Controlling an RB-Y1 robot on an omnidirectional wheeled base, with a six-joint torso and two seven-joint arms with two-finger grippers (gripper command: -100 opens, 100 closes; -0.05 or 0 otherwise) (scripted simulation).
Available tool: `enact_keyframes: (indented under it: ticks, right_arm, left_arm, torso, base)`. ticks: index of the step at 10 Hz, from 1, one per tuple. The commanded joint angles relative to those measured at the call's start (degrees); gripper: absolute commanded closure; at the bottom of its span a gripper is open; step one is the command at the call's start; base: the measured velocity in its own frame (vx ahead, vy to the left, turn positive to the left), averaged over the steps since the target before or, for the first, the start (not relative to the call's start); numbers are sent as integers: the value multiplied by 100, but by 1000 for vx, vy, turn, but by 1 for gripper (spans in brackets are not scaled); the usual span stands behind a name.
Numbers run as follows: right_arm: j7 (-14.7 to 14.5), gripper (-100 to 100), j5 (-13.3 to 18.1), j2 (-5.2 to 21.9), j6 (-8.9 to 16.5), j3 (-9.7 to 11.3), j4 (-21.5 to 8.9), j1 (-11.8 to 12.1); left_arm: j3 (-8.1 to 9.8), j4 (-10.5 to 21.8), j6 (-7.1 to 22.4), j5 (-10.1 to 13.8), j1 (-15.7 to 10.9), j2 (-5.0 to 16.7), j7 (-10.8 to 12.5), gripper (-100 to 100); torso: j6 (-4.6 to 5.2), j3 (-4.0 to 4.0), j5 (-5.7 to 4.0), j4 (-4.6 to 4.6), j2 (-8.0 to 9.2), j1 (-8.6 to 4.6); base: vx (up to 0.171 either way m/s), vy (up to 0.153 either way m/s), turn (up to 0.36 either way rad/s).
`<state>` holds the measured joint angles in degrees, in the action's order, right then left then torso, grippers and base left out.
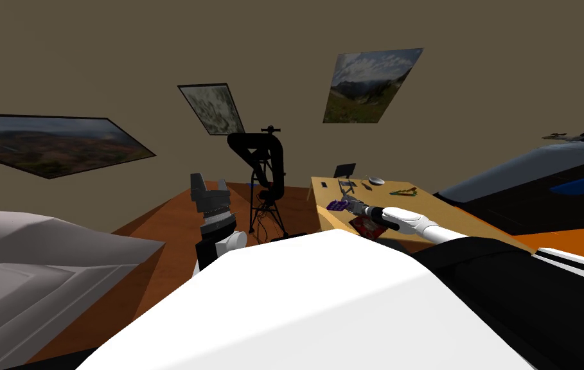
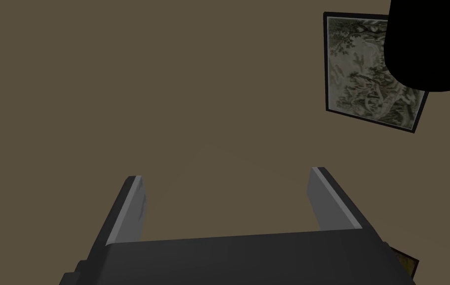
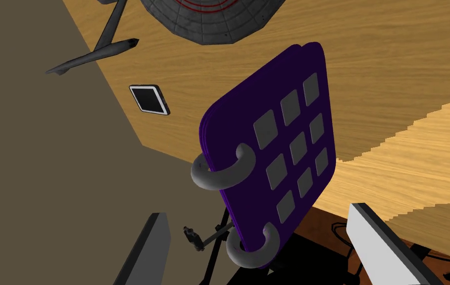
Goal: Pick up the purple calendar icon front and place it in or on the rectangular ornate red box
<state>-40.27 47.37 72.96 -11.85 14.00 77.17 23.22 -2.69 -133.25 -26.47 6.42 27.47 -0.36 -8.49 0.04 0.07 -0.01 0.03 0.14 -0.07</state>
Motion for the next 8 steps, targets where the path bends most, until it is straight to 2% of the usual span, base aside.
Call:
enact_keyframes:
  ticks: [1, 4, 8]
  right_arm:
    - [0, -100, 0, 0, -1, -1, 0, 0]
    - [0, -100, 0, 0, -1, -1, 0, 0]
    - [-420, -100, 443, 110, 164, 222, 130, 115]
  left_arm:
    - [0, 0, 0, 0, 0, 0, 0, 0]
    - [0, 0, 0, 0, 0, 0, 0, 0]
    - [0, 0, 0, 0, 0, 0, 0, 0]
  torso:
    - [0, 0, 0, 0, 0, 0]
    - [1, 0, 0, 0, 1, 2]
    - [-1, -4, -5, -2, -6, -17]
  base:
    - [2, -8, 23]
    - [-1, 4, -12]
    - [11, -44, 128]
